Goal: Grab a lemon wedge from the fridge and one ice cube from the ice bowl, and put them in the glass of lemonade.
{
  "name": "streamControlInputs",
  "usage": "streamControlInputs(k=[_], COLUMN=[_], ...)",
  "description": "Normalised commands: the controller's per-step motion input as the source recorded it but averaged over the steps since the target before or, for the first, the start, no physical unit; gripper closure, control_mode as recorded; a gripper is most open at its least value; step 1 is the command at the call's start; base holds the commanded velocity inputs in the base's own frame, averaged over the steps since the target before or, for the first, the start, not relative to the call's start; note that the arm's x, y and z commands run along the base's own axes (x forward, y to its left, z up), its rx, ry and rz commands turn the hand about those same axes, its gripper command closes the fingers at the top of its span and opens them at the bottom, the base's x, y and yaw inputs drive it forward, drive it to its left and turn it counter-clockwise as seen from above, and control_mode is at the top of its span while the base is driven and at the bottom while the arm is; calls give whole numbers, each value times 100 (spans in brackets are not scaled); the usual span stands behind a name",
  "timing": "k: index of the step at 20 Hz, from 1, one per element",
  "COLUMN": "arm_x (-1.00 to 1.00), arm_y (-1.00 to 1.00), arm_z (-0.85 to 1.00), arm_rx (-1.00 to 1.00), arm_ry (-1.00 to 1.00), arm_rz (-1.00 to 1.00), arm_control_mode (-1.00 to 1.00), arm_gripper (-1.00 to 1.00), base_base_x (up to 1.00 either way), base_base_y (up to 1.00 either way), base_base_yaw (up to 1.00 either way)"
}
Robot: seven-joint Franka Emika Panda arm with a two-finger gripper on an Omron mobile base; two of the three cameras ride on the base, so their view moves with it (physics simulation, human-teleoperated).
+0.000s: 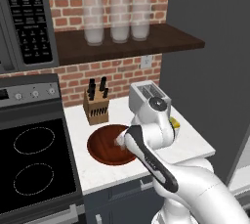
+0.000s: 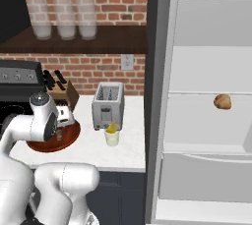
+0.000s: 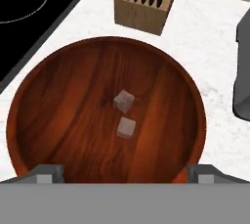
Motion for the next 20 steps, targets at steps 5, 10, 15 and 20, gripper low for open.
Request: streamControlInputs(k=[5, 10, 15, 20], arm_x=[6, 17, 11, 0], arm_y=[34, 0, 0, 6], arm_z=[0, 0, -1, -19], arm_rx=[-21, -9, 0, 0], arm_ry=[22, 38, 30, 2], arm_rz=[-2, -4, -4, 0], arm_control_mode=[-100, -100, -100, -100], arm_gripper=[-100, -100, -100, -100], base_base_x=[0, 0, 0, 0], base_base_y=[0, 0, 0, 0], base_base_yaw=[0, 0, 0, 0])
